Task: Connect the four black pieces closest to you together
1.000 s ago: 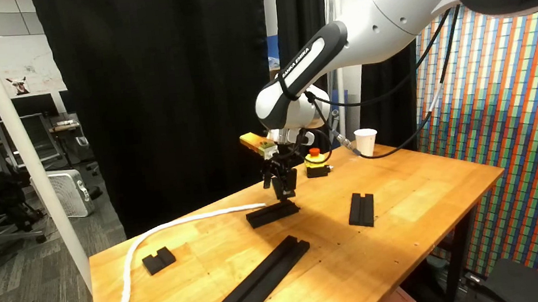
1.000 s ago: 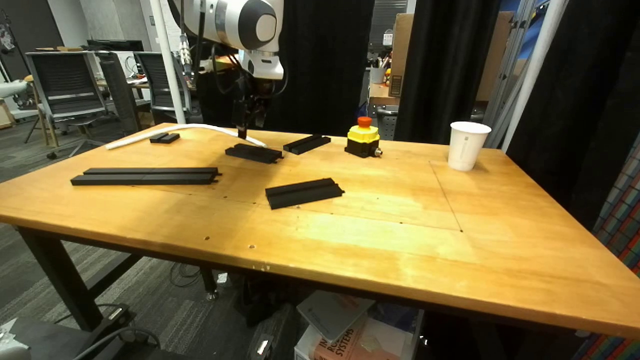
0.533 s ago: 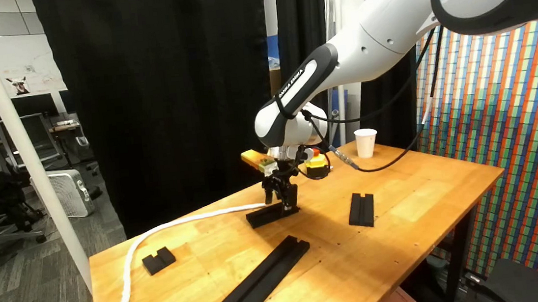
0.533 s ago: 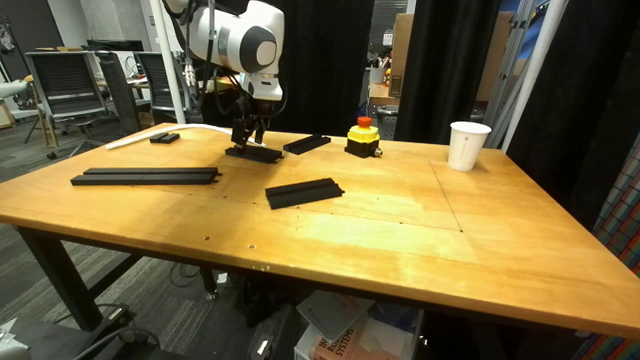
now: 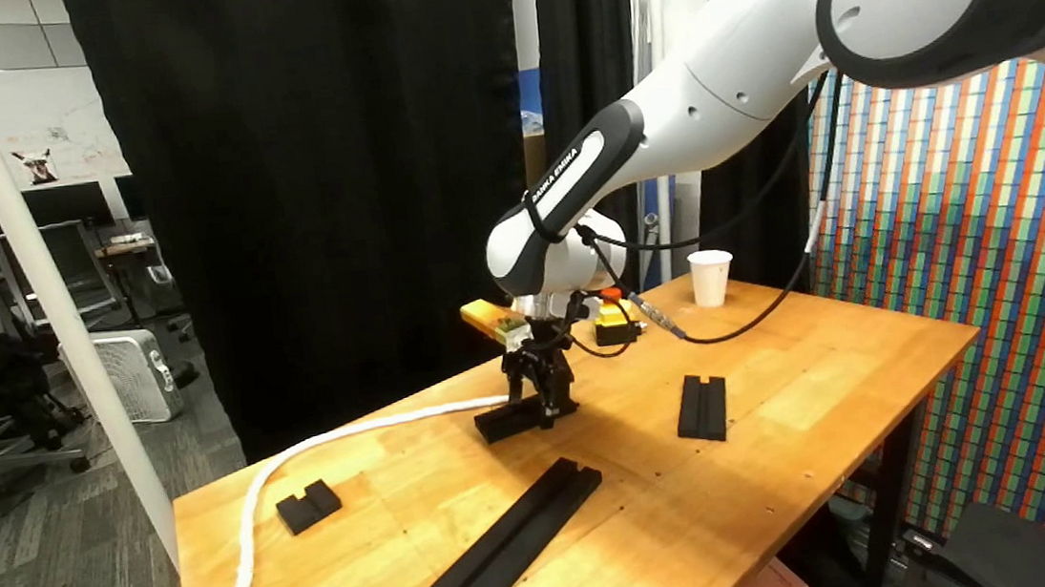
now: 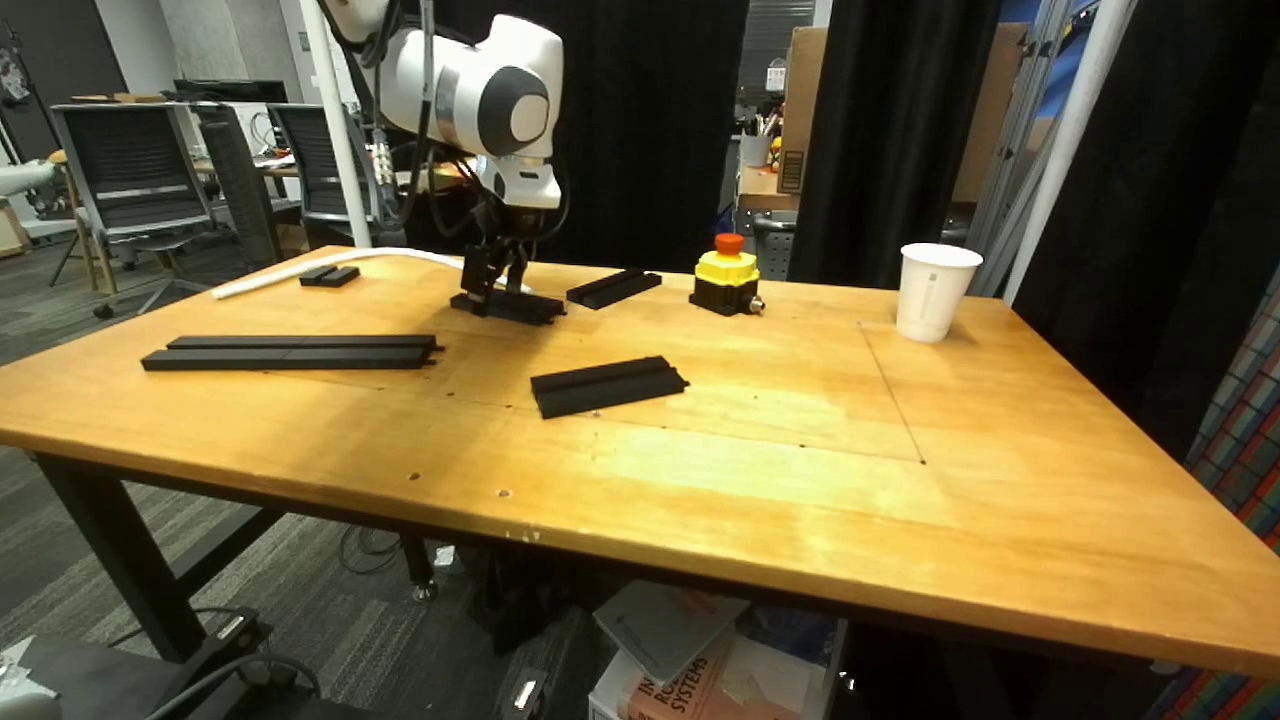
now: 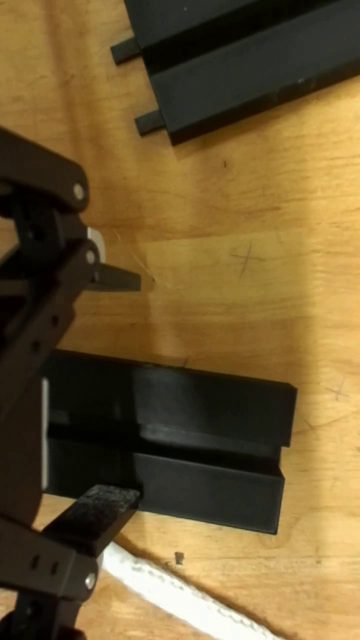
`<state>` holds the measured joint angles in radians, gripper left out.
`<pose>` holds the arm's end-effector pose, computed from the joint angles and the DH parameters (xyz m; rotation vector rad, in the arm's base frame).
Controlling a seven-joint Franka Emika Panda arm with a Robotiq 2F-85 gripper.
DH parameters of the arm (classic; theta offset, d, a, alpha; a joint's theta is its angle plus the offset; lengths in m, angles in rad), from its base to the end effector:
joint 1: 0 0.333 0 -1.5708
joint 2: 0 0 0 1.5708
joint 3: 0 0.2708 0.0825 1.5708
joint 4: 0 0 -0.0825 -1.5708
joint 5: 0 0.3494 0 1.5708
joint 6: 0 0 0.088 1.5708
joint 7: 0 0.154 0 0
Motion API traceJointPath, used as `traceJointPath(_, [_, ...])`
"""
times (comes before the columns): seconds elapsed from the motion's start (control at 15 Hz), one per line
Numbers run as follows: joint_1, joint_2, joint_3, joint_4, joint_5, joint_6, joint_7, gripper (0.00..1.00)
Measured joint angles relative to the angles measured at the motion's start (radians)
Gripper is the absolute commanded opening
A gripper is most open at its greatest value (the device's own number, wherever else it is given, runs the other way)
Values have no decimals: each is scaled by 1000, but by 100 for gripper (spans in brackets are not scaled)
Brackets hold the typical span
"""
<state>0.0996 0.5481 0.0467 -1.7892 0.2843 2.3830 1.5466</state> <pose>0.6085 0.1008 0.1902 -2.0464 2.1292 0.2054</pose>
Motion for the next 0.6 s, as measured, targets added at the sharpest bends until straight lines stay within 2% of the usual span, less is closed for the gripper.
traceJointPath(0.6, [11,-1,-27,9,-7,0,0,100])
